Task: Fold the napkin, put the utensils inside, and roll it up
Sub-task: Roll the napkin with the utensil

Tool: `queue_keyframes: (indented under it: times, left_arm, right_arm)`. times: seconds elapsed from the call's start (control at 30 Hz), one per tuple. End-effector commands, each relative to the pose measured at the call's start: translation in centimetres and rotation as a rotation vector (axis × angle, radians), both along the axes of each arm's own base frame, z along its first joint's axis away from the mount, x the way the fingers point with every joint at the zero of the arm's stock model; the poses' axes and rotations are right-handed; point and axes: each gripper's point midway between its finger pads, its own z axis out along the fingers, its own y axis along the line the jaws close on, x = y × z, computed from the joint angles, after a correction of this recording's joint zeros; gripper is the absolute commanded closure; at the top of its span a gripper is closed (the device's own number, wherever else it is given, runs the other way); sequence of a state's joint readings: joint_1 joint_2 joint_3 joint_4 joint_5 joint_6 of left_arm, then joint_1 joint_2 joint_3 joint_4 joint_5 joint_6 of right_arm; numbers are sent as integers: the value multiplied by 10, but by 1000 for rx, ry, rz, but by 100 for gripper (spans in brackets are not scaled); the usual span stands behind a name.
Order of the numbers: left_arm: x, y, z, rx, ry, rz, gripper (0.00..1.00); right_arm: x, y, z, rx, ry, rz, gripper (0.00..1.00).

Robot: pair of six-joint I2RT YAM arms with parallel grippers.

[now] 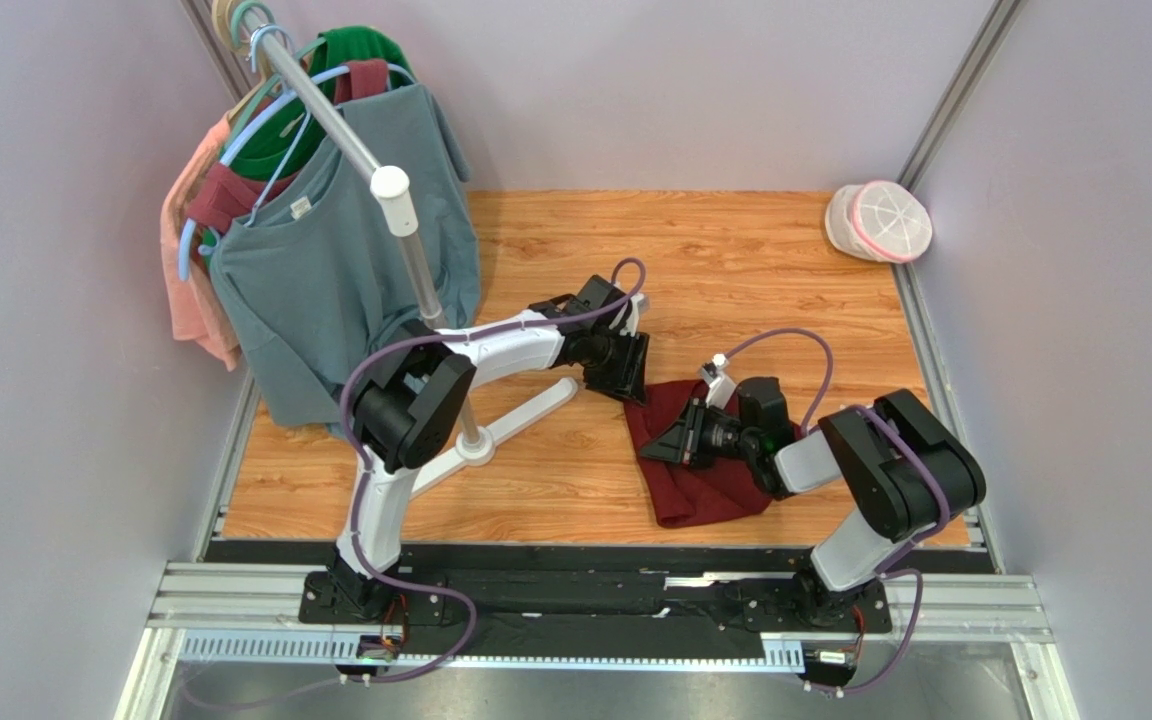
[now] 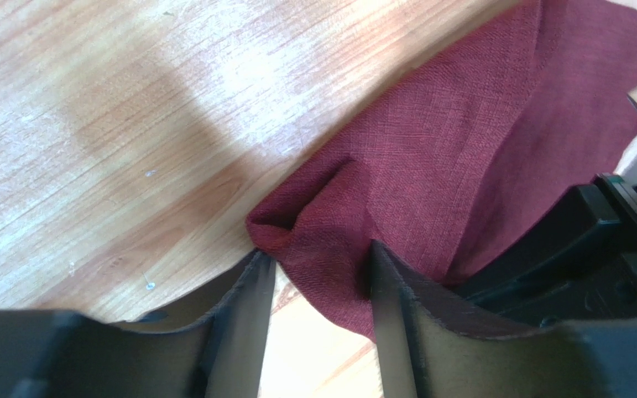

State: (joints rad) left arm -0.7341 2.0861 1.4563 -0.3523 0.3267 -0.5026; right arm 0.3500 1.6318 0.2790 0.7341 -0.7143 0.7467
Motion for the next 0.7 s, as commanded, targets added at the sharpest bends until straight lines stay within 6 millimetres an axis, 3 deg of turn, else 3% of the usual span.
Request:
queue_keyframes:
  times: [0.0, 0.13, 0.3, 0.33, 0.43, 0.47, 0.5, 0.57, 0.67]
  left_arm:
    - [-4, 2, -12, 93, 0, -31, 53]
    - [-6, 5, -16, 134, 8, -34, 64]
    - [-7, 6, -18, 174, 16, -37, 85]
    - [-5, 8, -17, 181, 11, -39, 87]
    - [-8, 14, -17, 220, 18, -54, 92]
    - [-7, 14, -16, 226, 15, -56, 93]
    - [-7, 16, -16, 232, 15, -59, 93]
    - [-7, 17, -15, 241, 11, -65, 94]
    - [-10, 16, -15, 237, 28, -75, 94]
  right_arm:
    - [-22, -24, -42, -177, 124, -25, 100]
    - [-19, -26, -38, -204, 97, -17, 100]
    - [-17, -25, -34, -210, 90, -2, 95]
    - [-14, -22, -30, -209, 76, 5, 92]
    - [-12, -16, -12, -238, 23, 27, 72]
    - [-19, -18, -12, -268, 47, 32, 60]
    - [-11, -20, 3, -282, -19, 9, 54]
    - [-11, -24, 17, -320, -42, -12, 47]
    - [-10, -39, 47, -404, -125, -72, 45]
